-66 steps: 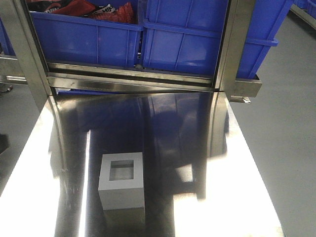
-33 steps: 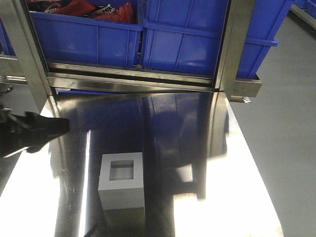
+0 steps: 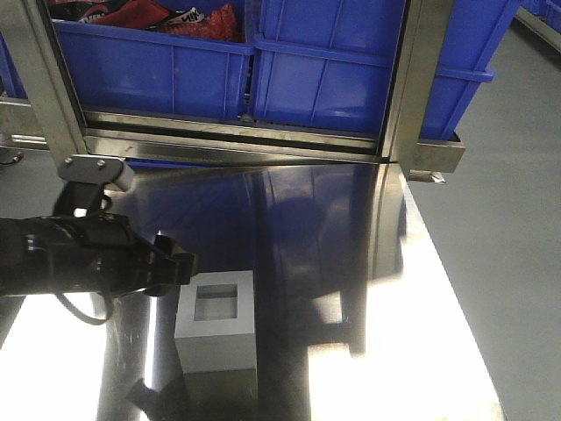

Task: Sort gray base to blue bin
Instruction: 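Reach the left gripper down over the gray block's rim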

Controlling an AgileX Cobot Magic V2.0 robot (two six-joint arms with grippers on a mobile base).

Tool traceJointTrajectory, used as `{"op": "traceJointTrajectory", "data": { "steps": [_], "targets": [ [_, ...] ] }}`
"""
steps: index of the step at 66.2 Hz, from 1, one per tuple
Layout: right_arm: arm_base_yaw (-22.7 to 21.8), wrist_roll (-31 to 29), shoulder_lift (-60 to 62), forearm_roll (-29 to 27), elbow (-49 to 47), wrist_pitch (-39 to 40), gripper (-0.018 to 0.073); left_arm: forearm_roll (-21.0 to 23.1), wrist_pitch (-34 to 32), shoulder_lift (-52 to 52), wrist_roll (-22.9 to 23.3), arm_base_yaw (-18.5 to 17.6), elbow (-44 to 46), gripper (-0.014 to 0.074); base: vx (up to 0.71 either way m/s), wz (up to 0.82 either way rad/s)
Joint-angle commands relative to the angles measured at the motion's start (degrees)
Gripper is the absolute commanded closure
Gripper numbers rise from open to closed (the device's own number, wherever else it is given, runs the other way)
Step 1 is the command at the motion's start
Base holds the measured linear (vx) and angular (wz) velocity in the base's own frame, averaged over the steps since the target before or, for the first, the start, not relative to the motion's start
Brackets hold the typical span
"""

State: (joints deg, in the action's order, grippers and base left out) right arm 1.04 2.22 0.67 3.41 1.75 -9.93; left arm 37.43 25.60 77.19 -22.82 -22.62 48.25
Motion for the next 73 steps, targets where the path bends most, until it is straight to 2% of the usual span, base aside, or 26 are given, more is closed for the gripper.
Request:
{"op": "traceJointTrajectory", "data": {
  "steps": [1, 9, 24, 28, 45, 59, 73],
  "targets": [
    [-0.26, -0.31, 0.66, 0.35, 0.83, 4.27, 0.0568, -3.61, -2.44, 0.81, 5.5, -1.84, 3.38, 0.0163, 0.0, 0.0],
    [-0.26, -0.31, 0.66, 0.35, 0.83, 4.27, 0.0568, -10.29, -2.32, 3.57, 12.29, -3.83, 5.55, 0.0163, 0.0, 0.0],
    [-0.26, -0.31, 0.66, 0.35, 0.83, 4.27, 0.0568, -26.39, -0.11, 5.91, 28.66, -4.03, 6.51, 0.0163, 0.0, 0.0],
    [-0.26, -0.31, 0.66, 0.35, 0.83, 4.27, 0.0568, -28.77, 0.44, 5.91, 32.09, -4.03, 6.51, 0.0163, 0.0, 0.0],
    [-0.26, -0.31, 0.66, 0.35, 0.83, 4.27, 0.0568, -29.17, 1.43, 6.38, 33.14, -5.6, 6.51, 0.0163, 0.0, 0.0],
    [-0.26, -0.31, 0.66, 0.35, 0.83, 4.27, 0.0568, -29.07, 2.14, 8.69, 35.47, -5.6, 6.51, 0.0163, 0.0, 0.0],
    [-0.26, -0.31, 0.66, 0.35, 0.83, 4.27, 0.0568, -27.57, 1.55, 10.12, 35.47, -5.6, 6.57, 0.0163, 0.0, 0.0]
  ]
}}
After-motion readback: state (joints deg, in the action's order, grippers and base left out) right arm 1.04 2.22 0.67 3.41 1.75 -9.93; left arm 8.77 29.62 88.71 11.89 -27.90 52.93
